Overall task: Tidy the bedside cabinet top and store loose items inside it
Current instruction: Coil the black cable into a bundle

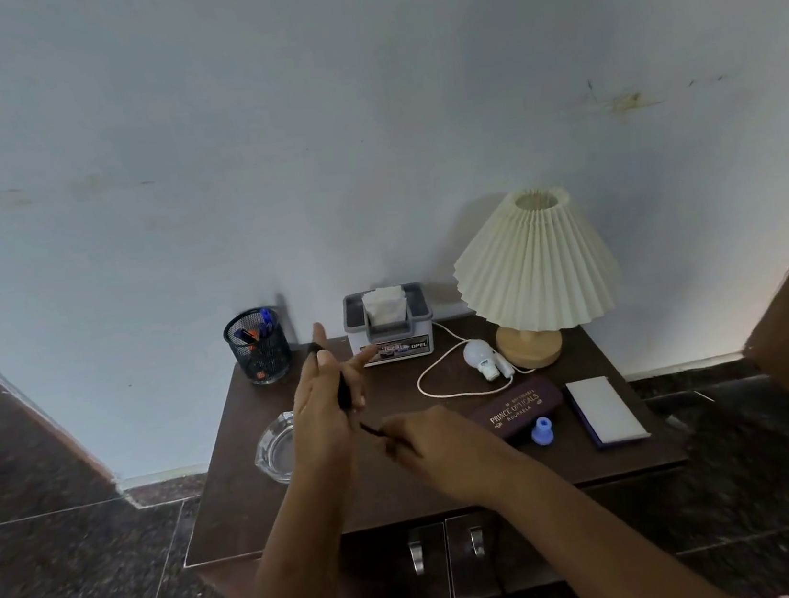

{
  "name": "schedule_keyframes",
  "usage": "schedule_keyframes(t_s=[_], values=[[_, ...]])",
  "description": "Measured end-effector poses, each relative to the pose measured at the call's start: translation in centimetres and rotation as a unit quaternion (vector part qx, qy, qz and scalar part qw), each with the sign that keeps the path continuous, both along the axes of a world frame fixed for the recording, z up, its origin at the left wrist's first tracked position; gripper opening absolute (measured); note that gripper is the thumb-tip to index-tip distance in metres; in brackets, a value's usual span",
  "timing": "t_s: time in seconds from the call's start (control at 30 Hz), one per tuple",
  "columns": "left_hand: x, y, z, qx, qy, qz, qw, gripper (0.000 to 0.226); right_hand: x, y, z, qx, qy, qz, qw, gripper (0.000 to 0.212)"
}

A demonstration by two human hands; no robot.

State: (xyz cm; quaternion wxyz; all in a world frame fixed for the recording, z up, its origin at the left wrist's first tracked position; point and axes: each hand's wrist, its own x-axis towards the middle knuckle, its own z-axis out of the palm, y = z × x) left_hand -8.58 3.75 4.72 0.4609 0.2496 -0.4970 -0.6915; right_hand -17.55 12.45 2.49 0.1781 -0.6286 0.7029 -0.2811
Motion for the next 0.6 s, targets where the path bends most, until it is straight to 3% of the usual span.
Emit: schedule_keyframes(t_s=[0.13, 0.2, 0.33, 0.47, 0.6], values=[[0.5, -0.9, -0.9, -0.153, -0.214, 0.053, 0.963, 0.026, -1.0, 0.9, 1.8, -0.033, 0.073, -0.018, 0.997, 0.026], [0.5, -0.7, -1.2, -0.209, -0.318, 0.014, 0.925, 0.028, -1.9, 1.4, 2.8, -0.065, 0.074, -0.025, 0.995, 0.029], [-0.1, 0.3, -1.2, -0.207, -0.395, -0.103, 0.889, 0.019, -4.0, 2.0, 3.2, -0.129, 0.000, -0.055, 0.990, 0.020], [-0.4, 1.6, -0.4, -0.019, -0.258, -0.272, 0.927, 0.021, -4.8, 1.7, 2.8, -0.195, -0.076, -0.092, 0.974, 0.011], [-0.2, 2.0, 0.2, 0.059, -0.158, -0.359, 0.918, 0.024, -5.6, 1.6, 2.3, -0.210, -0.133, -0.152, 0.957, 0.013]])
